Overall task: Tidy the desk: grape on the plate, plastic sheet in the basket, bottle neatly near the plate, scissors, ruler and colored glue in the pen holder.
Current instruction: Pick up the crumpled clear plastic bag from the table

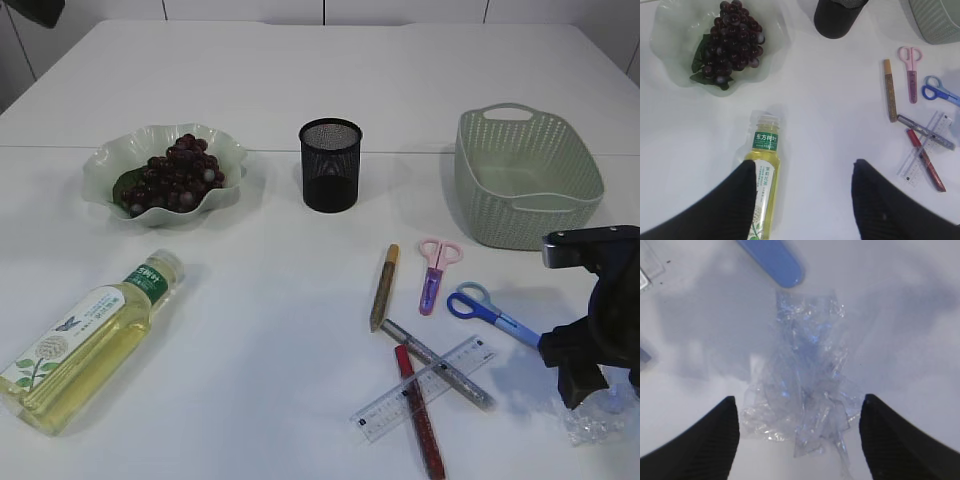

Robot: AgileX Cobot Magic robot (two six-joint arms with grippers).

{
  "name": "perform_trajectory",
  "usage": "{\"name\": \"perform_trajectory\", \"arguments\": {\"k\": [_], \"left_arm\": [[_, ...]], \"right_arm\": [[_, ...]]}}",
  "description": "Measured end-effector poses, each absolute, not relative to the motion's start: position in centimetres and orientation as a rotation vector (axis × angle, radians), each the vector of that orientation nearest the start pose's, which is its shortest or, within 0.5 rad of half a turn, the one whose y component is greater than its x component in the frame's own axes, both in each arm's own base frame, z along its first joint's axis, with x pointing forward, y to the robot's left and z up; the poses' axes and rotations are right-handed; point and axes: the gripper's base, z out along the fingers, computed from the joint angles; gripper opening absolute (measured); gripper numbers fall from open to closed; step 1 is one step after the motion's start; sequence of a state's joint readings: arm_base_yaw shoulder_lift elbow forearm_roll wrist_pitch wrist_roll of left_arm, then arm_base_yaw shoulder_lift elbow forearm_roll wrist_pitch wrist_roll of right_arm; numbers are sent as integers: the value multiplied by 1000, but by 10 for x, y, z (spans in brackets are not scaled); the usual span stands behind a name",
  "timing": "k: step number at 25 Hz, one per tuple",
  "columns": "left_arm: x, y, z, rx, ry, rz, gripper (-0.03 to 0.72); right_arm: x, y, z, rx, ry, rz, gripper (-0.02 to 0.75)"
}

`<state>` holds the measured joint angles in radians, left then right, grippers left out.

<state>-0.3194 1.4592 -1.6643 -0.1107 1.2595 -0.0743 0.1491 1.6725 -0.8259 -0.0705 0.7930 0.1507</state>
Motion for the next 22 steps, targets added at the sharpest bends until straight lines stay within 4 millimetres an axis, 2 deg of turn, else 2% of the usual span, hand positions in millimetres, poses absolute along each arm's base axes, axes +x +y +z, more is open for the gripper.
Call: {"name": "perform_trajectory", "arguments": {"k": [3,9,16,18,22], "left_arm": [[274,-101,427,311,2536,-309,444],[274,-102,427,311,2536,-320,442],[274,-102,427,311,2536,-321,442],[274,-102,427,311,2536,-321,442],[273,-103,427,311,2537,-333,442]], "right_arm": [[265,35,153,-82,3102,-68,568],[267,36,146,-91,3120,-72,494],[267,36,146,-94,3120,-72,473],[267,36,146,-94,3121,-71,437],[267,36,146,-94,3118,-70,281]]}}
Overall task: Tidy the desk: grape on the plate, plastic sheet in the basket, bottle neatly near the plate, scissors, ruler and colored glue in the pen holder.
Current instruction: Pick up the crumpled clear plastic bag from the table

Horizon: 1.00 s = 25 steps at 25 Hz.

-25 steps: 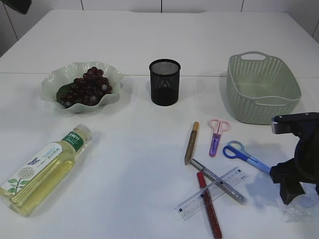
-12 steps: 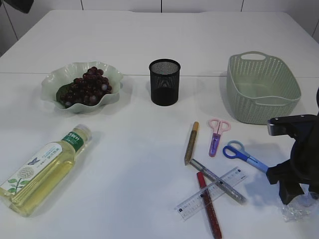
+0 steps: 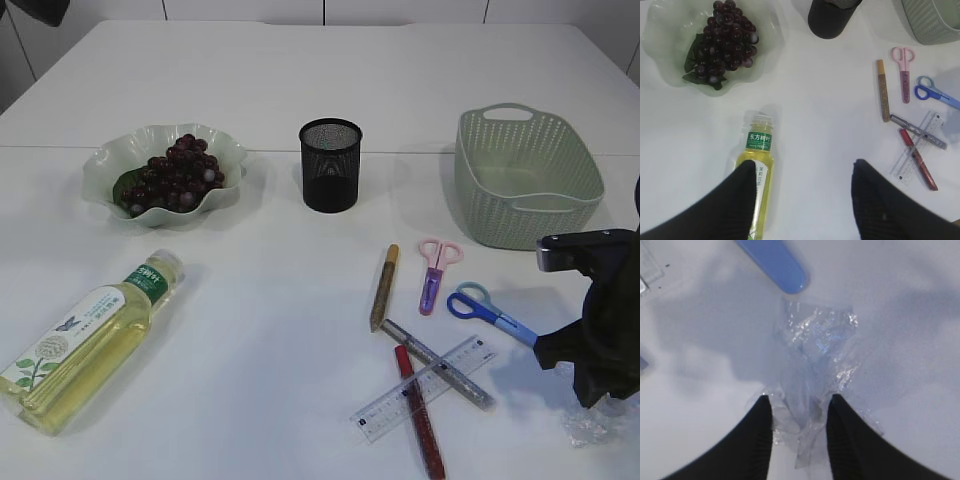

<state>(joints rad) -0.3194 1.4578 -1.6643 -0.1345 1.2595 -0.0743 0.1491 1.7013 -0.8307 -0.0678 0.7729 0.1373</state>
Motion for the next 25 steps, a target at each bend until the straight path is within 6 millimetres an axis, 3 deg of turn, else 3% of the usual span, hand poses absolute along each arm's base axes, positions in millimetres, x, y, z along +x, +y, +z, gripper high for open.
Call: {"name": "perform_trajectory", "arguments": {"k": [6,8,15,25], "left_arm": [[273,-104,428,311,2538,-355,442],[272,-105,428,311,2538,-367,442],[272,-106,428,311,2539,-384,438],[272,-106,428,311,2539,-385,435]], "right_arm": [[268,36,146,-93,3115,-70,52],[268,36,146,-93,3115,-70,15],[264,35,147,-93,3161,-83,15],[250,35,179,-67,3133,-45,15]]}}
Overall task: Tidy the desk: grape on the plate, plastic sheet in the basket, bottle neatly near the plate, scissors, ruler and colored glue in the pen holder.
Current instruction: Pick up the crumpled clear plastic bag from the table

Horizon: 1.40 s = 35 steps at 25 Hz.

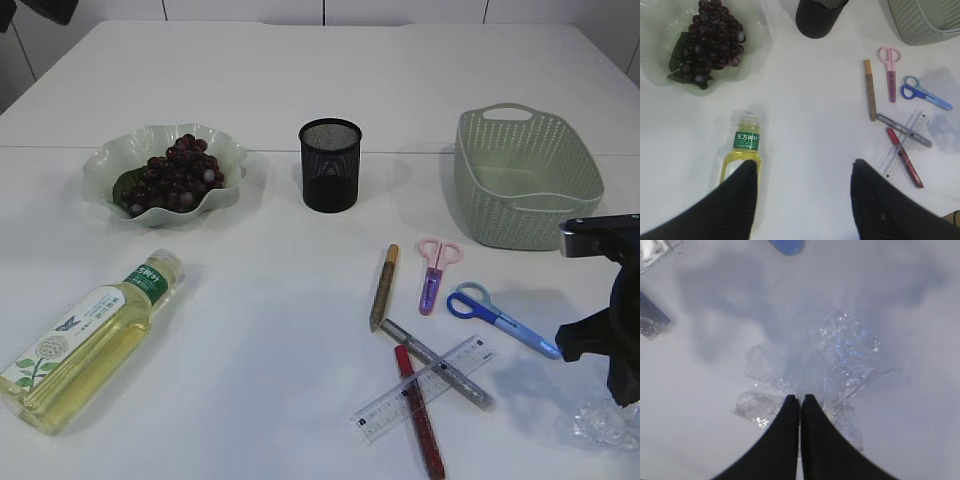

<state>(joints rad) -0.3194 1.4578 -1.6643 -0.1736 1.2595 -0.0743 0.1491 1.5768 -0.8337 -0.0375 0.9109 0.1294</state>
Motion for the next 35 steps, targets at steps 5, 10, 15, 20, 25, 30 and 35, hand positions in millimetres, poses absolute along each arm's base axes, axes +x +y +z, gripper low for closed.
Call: {"name": "perform_trajectory", "arguments": {"k": [5,10,15,20,25,30,35], "left_arm": [[272,-106,428,311,2539,-385,435],[272,-106,428,311,2539,-387,435],[272,-106,428,311,2539,-393,435],[272,-106,428,311,2539,-393,435],[272,-106,428,311,2539,-393,435],[272,-106,428,311,2539,-394,435],[272,-106,428,311,2539,-394,435]], "right_arm": [[250,35,179,-69,3142,-43,15],[257,36,187,-74,3118,-38,15],[257,36,188,-77,3123,-39,15],[260,37,199,-77,3134,-43,15],[273,39,224,-78,3070,-29,15],[286,40,247,-77,3014,-19,15],[306,43,269,-77,2954,-8,15]]}}
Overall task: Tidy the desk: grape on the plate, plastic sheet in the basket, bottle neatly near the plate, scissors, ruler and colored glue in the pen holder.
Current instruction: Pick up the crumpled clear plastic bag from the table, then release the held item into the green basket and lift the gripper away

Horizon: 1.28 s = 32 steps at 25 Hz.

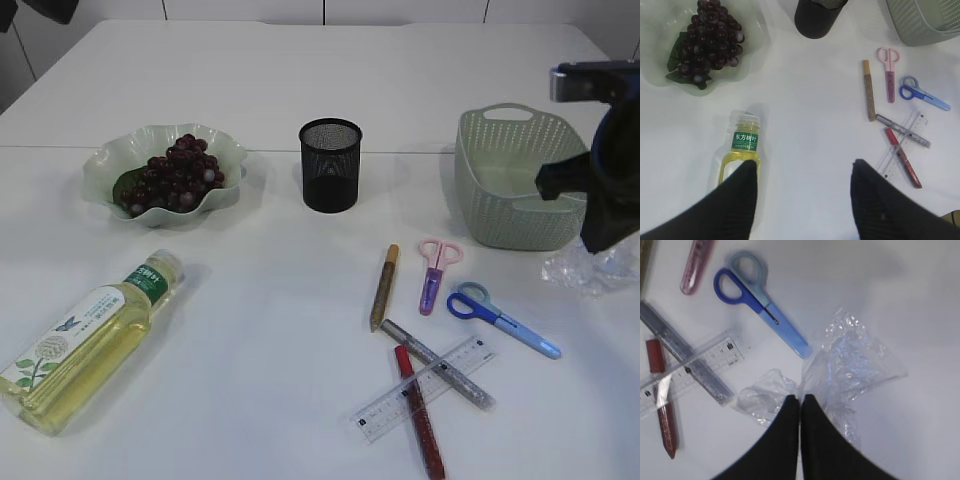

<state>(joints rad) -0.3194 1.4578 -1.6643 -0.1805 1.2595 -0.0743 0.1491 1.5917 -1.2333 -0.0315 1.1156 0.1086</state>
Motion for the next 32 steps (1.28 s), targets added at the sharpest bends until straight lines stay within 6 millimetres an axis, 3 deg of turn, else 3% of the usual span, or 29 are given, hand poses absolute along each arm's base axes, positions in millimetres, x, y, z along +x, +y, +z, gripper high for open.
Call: {"name": "perform_trajectory", "arguments": {"k": [10,16,20,24,28,32], "left_arm": [[272,-106,428,311,2539,-394,435],[272,-106,428,311,2539,-394,435],[272,-106,428,311,2539,-391,435],[272,-106,428,311,2539,-388,435],[272,-106,428,311,2539,-386,435],[272,-106,428,311,2539,-386,435]], "right_arm": [[370,50,315,-67,2822,-2,15],[420,36,331,8,2726,0,15],[451,18,322,79,2694,10,15],[473,6,300,126,2710,35,15],[483,5,281,134,2743,42,15],[484,5,279,133,2749,31,15]]}}
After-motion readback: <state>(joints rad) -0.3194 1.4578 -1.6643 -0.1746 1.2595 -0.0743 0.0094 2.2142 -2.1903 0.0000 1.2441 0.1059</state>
